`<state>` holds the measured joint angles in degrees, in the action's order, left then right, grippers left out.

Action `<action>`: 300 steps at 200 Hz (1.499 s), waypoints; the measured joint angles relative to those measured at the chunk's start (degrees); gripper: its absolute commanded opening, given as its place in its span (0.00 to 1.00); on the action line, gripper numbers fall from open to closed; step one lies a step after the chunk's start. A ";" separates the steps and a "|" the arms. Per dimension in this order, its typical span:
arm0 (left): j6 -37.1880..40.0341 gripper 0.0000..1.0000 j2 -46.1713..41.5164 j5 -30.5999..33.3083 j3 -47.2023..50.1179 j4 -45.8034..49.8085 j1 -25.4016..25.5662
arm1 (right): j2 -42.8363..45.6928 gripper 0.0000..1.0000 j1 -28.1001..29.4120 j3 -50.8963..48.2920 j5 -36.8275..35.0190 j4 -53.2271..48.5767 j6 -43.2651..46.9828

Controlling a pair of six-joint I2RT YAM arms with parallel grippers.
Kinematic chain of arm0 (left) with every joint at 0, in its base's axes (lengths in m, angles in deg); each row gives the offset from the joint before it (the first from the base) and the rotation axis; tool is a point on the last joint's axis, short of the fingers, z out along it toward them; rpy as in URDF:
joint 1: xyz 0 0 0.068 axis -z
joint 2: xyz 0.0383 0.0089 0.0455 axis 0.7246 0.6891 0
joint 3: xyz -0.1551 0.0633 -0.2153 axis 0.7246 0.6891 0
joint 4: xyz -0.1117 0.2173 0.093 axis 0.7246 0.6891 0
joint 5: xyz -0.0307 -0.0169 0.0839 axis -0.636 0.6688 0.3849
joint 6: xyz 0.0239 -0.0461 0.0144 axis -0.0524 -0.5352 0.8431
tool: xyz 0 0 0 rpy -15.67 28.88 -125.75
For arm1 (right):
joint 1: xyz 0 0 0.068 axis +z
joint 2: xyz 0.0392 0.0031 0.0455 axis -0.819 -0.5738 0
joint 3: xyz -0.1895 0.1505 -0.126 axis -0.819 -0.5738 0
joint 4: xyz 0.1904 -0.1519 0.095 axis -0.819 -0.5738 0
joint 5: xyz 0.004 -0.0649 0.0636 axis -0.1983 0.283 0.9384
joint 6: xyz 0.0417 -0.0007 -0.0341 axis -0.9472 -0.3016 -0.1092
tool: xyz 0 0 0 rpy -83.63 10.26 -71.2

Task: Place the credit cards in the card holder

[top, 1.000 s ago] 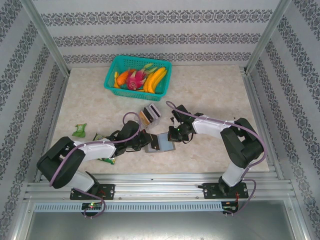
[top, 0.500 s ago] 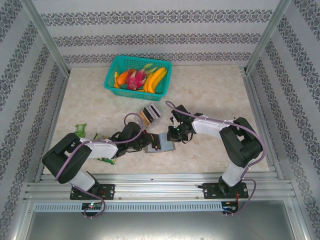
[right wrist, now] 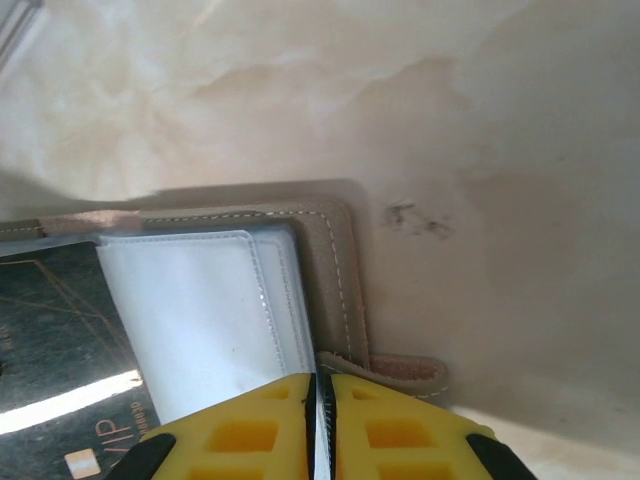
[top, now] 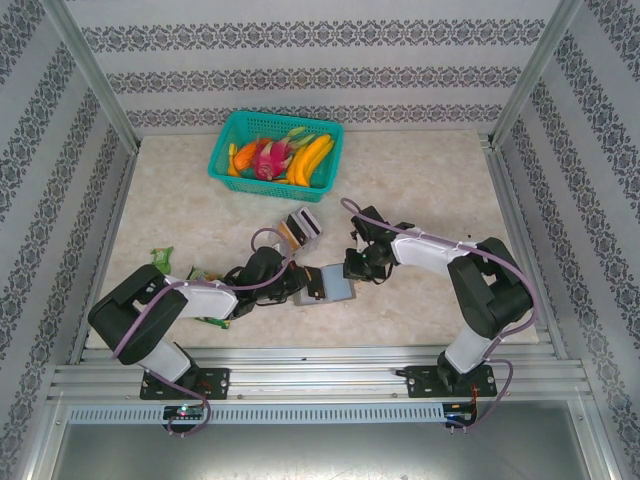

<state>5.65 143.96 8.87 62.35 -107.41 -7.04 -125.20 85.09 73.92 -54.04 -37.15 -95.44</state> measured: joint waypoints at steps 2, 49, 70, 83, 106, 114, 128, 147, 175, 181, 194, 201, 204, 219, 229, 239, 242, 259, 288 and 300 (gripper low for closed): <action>0.00 0.00 0.07 0.00 0.00 -0.15 0.00 | 0.00 0.13 0.00 0.00 0.00 -0.04 0.09; -0.04 0.00 2.97 -0.24 0.00 -3.87 0.00 | -0.48 0.11 0.00 0.00 0.04 0.00 0.55; -0.17 0.00 4.00 -0.37 0.02 -5.99 0.15 | -0.57 0.11 0.00 0.00 0.07 0.00 0.55; -0.28 0.00 4.48 -0.46 0.13 -7.23 0.44 | -0.66 0.10 0.00 0.00 0.07 0.02 0.55; -0.50 0.00 5.70 -0.63 0.26 -9.01 0.68 | -0.85 0.10 -0.02 0.11 0.11 0.00 0.55; -0.55 0.00 6.03 -0.63 0.26 -9.16 0.68 | -0.87 0.10 -0.02 0.11 0.17 0.00 0.55; -0.70 0.00 6.21 -0.63 0.26 -9.29 0.68 | -0.90 0.10 -0.02 0.13 0.26 0.02 0.55; -0.66 0.00 6.21 -0.83 0.26 -9.27 0.68 | -1.09 0.10 -0.02 0.33 0.31 -0.09 0.55; -0.63 0.00 6.21 -1.14 0.26 -9.22 0.74 | -1.22 0.10 -0.02 0.48 0.31 -0.24 0.55; -0.61 0.00 6.21 -1.14 0.24 -9.18 0.74 | -1.25 0.10 -0.02 0.48 0.28 -0.24 0.55; -0.57 0.00 6.14 -1.14 0.13 -8.76 0.74 | -1.25 0.11 -0.02 0.48 0.28 -0.22 0.52; -0.42 0.00 6.08 -1.16 -0.04 -8.26 0.74 | -1.25 0.11 -0.02 0.48 0.31 -0.22 0.52; -0.39 0.00 6.01 -1.18 -0.11 -7.98 0.74 | -1.25 0.11 -0.02 0.48 0.31 -0.22 0.52; -0.22 0.00 5.49 -1.31 -0.42 -6.95 0.85 | -1.25 0.11 -0.02 0.48 0.31 -0.22 0.52; -0.20 0.00 4.87 -1.36 -0.42 -6.38 1.14 | -1.25 0.11 -0.02 0.48 0.28 -0.22 0.52; -0.04 0.00 4.55 -1.55 -0.42 -6.05 1.44 | -1.25 0.11 -0.02 0.48 0.28 -0.22 0.52; 0.00 0.00 4.48 -1.60 -0.42 -6.01 1.51 | -1.25 0.11 -0.02 0.48 0.28 -0.22 0.52; 0.04 0.00 4.37 -1.95 -0.50 -5.51 1.53 | -1.25 0.11 -0.02 0.48 0.28 -0.22 0.52; 0.02 0.00 4.55 -2.16 -0.92 -5.18 1.53 | -1.29 0.11 -0.02 0.48 0.31 -0.20 0.52; 0.02 0.00 5.38 -2.64 -1.73 -5.22 1.53 | -1.31 0.11 -0.02 0.48 0.31 -0.20 0.52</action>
<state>5.67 149.34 6.22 60.63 -112.63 -5.51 -126.51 85.07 74.40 -53.74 -37.34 -94.92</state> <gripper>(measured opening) 0.060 0.108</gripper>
